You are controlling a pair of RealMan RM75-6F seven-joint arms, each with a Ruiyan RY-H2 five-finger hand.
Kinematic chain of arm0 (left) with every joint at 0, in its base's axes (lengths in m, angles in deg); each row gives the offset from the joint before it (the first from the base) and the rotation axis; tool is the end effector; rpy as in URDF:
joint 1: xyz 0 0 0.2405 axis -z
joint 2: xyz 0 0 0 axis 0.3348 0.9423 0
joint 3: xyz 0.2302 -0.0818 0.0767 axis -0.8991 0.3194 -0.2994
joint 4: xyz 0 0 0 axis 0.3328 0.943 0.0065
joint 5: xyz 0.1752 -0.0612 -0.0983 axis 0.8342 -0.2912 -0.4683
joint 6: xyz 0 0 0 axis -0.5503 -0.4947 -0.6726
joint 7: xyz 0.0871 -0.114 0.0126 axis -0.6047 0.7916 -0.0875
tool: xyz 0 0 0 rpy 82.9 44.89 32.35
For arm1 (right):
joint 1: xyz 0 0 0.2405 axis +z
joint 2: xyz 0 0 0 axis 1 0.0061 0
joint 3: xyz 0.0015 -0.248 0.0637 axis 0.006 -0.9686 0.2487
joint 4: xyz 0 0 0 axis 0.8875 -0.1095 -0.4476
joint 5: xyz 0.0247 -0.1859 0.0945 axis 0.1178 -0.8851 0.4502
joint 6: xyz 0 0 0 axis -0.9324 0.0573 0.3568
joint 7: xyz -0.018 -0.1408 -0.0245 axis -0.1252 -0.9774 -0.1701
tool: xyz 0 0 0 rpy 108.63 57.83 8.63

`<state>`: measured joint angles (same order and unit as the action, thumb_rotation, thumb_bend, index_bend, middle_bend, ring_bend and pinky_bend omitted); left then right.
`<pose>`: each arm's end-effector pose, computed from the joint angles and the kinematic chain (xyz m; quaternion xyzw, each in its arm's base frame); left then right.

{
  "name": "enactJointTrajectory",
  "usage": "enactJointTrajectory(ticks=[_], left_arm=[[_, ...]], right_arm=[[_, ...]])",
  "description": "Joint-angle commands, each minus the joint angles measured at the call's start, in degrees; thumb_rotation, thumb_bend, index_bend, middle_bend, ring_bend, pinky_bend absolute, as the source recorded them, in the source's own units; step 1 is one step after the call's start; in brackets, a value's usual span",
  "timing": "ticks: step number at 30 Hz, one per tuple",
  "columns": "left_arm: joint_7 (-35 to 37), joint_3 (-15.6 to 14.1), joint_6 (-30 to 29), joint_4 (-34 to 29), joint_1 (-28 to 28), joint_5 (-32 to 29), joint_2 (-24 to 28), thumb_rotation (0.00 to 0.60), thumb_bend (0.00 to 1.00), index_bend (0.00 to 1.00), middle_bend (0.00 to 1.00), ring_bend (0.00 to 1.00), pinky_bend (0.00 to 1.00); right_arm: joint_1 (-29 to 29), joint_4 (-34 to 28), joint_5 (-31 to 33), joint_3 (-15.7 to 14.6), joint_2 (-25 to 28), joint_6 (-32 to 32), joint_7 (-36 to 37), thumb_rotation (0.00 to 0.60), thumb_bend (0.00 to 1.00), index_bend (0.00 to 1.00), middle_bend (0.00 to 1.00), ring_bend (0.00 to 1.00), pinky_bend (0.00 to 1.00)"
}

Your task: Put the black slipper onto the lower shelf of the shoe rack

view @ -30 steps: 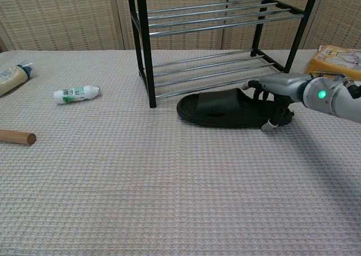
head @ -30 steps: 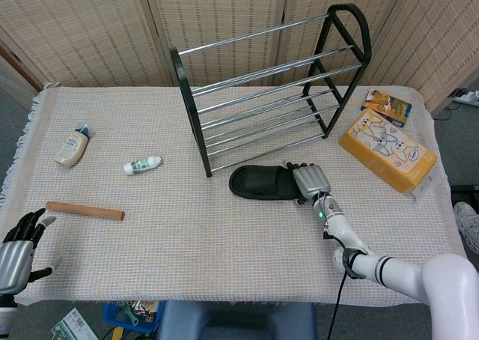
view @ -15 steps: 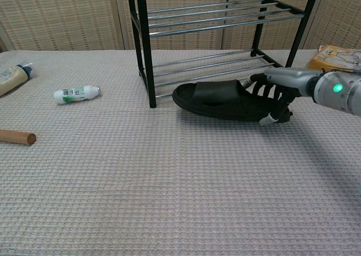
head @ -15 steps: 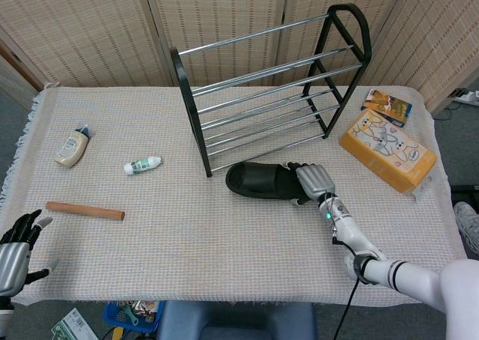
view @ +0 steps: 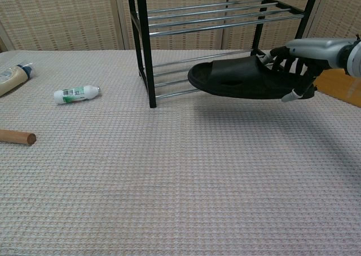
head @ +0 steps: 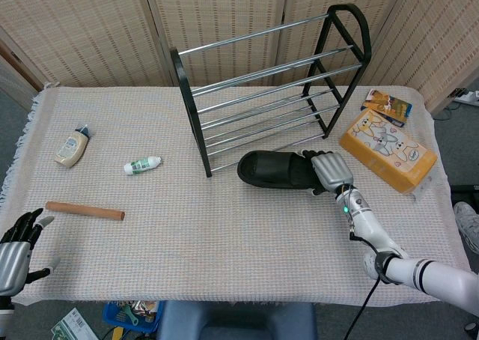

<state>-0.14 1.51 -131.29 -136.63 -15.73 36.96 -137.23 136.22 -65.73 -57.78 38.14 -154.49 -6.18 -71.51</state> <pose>-0.3189 0.1691 0.1539 -0.6066 -0.3840 -0.3602 0.5957 -0.1924 -0.3968 0.0429 0.7264 -0.4030 0.2870 0.4770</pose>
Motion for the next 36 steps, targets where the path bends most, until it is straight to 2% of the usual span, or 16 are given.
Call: enactJointTrajectory(ticks=[1, 19, 31, 36], left_arm=[[0.2, -0.1, 0.1, 0.2, 0.0, 0.1, -0.1, 0.600, 0.24, 0.20, 0.10, 0.10, 0.25], [1.7, -0.3, 0.6, 1.7, -0.6, -1.1, 0.4, 0.600, 0.24, 0.20, 0.10, 0.10, 0.25], [2.2, -0.4, 1.0, 2.3, -1.1, -2.0, 0.6, 0.600, 0.24, 0.20, 0.10, 0.10, 0.25], [2.0, -0.4, 1.4, 2.2, -1.1, -2.5, 0.9, 0.600, 0.24, 0.20, 0.10, 0.10, 0.25]], right_arm=[[3.4, 1.8, 6.8, 1.3, -1.2, 0.8, -5.1, 0.600, 0.70, 0.15, 0.45, 0.39, 0.42], [15.7, 21.5, 34.1, 4.6, -14.3, 2.8, -18.2, 0.600, 0.70, 0.15, 0.43, 0.39, 0.42], [19.1, 30.3, 40.0, 7.2, -19.2, 4.3, -21.6, 0.600, 0.69, 0.15, 0.38, 0.36, 0.42], [20.3, 32.7, 41.6, 8.7, -20.4, 4.7, -22.8, 0.600, 0.67, 0.12, 0.32, 0.29, 0.41]])
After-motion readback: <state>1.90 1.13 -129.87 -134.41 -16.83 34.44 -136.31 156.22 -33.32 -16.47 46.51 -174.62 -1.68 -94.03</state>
